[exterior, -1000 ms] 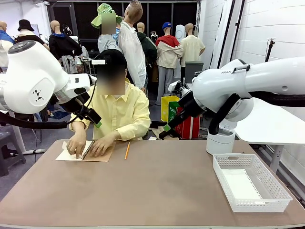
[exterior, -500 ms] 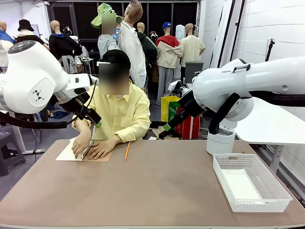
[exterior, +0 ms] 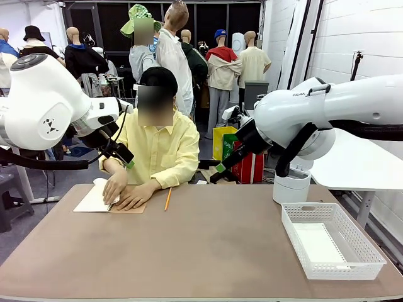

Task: Sort the paper based on its condition.
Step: If a person hands you a paper, place it in the Organizing basket , and if it's crumpled, put it in the Trash can.

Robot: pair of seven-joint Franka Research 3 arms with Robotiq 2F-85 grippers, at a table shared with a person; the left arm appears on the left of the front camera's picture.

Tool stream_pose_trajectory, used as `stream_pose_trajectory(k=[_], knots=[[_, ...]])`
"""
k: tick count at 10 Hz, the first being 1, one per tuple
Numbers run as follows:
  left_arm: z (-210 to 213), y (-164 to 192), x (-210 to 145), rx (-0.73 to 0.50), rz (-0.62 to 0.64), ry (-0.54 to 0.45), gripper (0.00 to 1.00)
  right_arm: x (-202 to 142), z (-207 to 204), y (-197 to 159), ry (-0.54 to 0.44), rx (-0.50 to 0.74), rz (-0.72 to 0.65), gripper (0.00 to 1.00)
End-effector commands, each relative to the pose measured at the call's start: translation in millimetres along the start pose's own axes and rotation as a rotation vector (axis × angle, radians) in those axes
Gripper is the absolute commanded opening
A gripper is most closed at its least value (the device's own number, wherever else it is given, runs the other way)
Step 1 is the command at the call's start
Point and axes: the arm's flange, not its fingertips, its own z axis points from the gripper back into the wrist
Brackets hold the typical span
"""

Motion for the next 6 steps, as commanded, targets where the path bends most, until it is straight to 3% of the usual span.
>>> stream_pose_trajectory(k=[1,6], knots=[[0.5,1.0,-0.3,-0.001,0.000,-0.001,1.00,-0.8,0.7,0.2,0.006,-0.004,0.002,1.00],[0.5,1.0,-0.3,-0.001,0.000,-0.001,1.00,-0.8,0.7,0.2,0.006,-0.004,0.002,1.00]])
